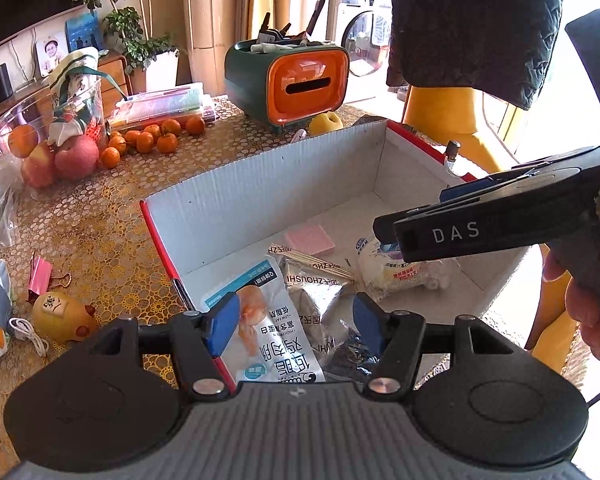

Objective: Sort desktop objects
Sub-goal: 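Open both grippers to drop the packet and pink block into the box, then withdraw both tools from the box back toward the table, then reach the left tool to the white tissue pack while the right tool reaches the yellow pig plush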

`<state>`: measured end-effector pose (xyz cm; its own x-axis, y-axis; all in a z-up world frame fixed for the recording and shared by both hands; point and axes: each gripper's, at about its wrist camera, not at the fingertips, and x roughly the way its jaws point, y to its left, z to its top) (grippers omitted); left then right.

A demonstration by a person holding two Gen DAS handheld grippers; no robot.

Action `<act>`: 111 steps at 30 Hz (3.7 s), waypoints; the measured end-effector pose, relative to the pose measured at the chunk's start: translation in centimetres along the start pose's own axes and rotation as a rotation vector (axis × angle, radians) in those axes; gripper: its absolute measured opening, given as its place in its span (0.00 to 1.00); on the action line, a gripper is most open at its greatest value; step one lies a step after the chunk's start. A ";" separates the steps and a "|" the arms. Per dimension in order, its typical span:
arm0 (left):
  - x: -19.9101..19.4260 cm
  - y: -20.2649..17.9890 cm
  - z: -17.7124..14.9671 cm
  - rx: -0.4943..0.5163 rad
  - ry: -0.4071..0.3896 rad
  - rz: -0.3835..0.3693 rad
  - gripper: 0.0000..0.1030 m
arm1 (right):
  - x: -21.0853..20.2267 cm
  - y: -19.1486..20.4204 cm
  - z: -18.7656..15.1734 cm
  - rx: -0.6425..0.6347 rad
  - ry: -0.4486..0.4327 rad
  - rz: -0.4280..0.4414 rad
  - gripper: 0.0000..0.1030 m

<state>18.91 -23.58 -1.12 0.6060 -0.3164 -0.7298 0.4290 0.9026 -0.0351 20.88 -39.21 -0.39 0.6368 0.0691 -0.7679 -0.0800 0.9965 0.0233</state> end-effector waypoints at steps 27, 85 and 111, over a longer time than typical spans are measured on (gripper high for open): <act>-8.8 3.2 -2.9 -0.101 -0.109 -0.012 0.78 | -8.1 4.4 -1.8 0.002 -0.100 0.087 0.89; -8.2 27.5 -10.3 -0.373 -0.221 0.190 1.00 | 0.6 24.6 -0.7 -0.169 -0.111 0.246 0.99; 2.4 33.8 -5.1 -0.403 -0.022 0.136 1.00 | 10.8 26.1 1.5 -0.153 -0.022 0.221 0.98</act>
<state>31.45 7.68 -7.54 0.6552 -0.1889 -0.7314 0.0510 0.9771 -0.2067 26.84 -12.42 -7.08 0.6075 0.2873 -0.7406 -0.3331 0.9385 0.0907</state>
